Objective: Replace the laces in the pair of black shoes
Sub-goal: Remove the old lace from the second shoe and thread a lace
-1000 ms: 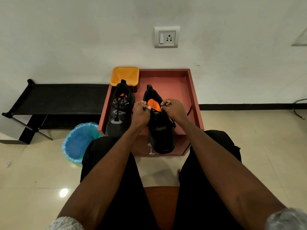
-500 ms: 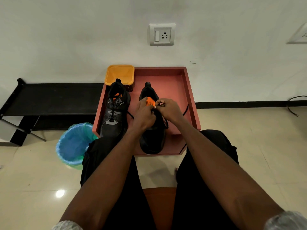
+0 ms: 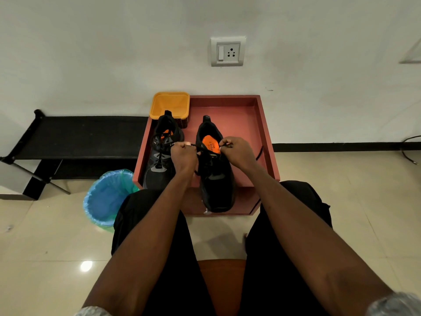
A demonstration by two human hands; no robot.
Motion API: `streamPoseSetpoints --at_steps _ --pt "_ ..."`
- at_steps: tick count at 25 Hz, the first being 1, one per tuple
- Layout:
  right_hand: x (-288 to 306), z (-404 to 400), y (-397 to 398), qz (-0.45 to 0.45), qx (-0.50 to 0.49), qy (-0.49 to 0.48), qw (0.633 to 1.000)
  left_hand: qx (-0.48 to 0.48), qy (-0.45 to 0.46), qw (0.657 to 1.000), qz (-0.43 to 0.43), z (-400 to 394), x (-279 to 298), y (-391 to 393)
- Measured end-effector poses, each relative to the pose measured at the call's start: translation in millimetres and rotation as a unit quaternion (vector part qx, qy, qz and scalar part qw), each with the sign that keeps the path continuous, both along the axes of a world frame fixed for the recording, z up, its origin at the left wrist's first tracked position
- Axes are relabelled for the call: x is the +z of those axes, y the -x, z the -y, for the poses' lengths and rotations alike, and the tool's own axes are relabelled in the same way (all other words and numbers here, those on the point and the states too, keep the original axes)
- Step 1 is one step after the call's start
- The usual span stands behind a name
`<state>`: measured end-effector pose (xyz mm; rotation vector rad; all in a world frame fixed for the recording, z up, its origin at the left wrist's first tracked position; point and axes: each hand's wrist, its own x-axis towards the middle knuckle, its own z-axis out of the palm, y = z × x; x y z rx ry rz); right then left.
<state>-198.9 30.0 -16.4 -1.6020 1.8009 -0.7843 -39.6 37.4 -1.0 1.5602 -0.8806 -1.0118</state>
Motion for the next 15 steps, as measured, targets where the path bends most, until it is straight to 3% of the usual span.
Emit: streamPoseSetpoints --at_steps 3,7,9,11,13,15 --pt "1.4 -1.5 -2.8 -0.010 0.011 0.001 1.000 -0.071 0.053 0.960 0.264 -1.6 -5.2 2.6" --pt "2.3 -1.3 -1.6 -0.025 0.024 0.005 0.999 -0.300 0.092 0.857 0.410 7.5 -19.4 6.7" --pt "2.2 -1.8 -1.7 -0.021 0.022 0.004 1.000 -0.354 0.088 0.820 0.441 4.9 -28.1 9.9" --pt "2.5 -2.8 -2.4 -0.021 0.018 0.003 1.000 -0.341 0.099 0.839 0.411 2.2 -27.8 12.6" --pt "1.5 -1.6 -2.1 -0.022 0.014 0.003 1.000 -0.283 0.106 0.892 0.336 2.0 -19.6 12.8" --pt "1.4 -0.3 -1.3 -0.019 -0.001 -0.002 1.000 -0.157 0.080 0.960 0.218 5.8 -8.5 10.8"
